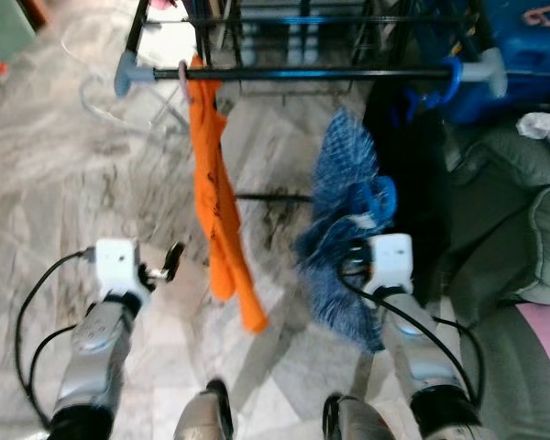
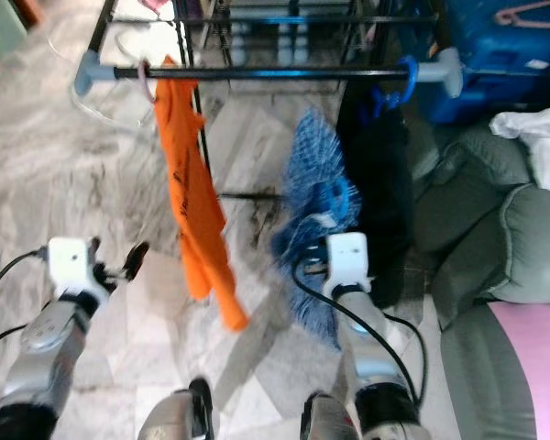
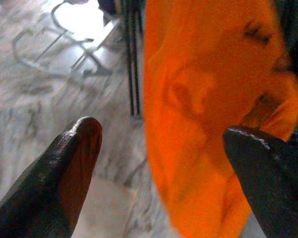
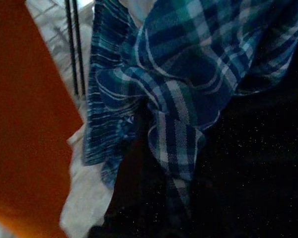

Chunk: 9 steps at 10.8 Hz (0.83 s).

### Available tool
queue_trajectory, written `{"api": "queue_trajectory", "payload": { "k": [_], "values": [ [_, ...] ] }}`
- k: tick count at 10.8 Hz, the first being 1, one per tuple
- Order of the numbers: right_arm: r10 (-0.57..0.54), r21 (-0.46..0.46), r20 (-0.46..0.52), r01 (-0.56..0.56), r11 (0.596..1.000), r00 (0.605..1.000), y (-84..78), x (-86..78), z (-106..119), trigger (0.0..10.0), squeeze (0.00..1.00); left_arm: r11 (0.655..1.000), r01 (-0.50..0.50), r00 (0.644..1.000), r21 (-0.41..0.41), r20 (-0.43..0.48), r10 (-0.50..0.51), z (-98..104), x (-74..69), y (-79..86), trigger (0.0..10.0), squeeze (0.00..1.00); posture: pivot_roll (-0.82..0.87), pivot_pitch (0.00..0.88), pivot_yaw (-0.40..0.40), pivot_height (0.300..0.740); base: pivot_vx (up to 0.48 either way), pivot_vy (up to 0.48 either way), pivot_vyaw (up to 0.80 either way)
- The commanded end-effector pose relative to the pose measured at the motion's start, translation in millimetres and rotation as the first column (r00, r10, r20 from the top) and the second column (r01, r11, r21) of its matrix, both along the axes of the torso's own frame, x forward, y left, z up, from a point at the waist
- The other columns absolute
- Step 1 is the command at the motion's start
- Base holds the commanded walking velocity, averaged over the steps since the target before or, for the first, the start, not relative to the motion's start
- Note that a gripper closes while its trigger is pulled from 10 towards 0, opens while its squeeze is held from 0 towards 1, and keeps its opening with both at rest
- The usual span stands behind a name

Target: Hang hanger

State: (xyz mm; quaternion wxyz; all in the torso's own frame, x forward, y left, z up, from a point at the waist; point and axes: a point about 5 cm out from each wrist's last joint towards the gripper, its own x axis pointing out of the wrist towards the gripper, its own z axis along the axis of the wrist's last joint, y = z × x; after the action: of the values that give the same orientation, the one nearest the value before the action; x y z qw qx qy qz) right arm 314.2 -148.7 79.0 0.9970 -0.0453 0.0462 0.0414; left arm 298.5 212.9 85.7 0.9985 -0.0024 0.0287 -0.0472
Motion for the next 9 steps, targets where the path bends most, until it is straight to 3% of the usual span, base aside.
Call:
{"api": "queue_trajectory", "payload": {
  "k": [1, 4, 9],
  "values": [
    [-0.013, -0.012, 0.019, 0.013, 1.0, 1.0, -1.8, -3.9, 5.9, 10.0, 0.0, 1.0, -0.008, 1.0, -0.005, -0.018, 0.008, -6.4, -2.9, 4.5, 10.0, 0.0, -0.23, 0.154, 0.061, 0.74, 0.0, 0.0, 0.0],
    [-0.03, -0.024, 0.022, 0.031, 0.999, 0.999, -6.4, -6.0, 14.0, 10.0, 0.0, 0.999, 0.024, 1.0, -0.022, 0.006, -0.024, -4.9, 6.0, -2.1, 10.0, 0.0, -0.24, 0.14, 0.059, 0.74, 0.35, 0.301, 0.0],
    [-0.033, -0.006, -0.03, 0.032, 0.999, 0.999, -3.1, -9.4, 9.8, 10.0, 0.0, 0.999, 0.034, 0.999, -0.026, 0.015, -0.034, -8.6, 7.9, -5.8, 10.0, 0.0, -0.24, 0.137, 0.052, 0.74, 0.325, 0.354, 0.0]
  ]
}}
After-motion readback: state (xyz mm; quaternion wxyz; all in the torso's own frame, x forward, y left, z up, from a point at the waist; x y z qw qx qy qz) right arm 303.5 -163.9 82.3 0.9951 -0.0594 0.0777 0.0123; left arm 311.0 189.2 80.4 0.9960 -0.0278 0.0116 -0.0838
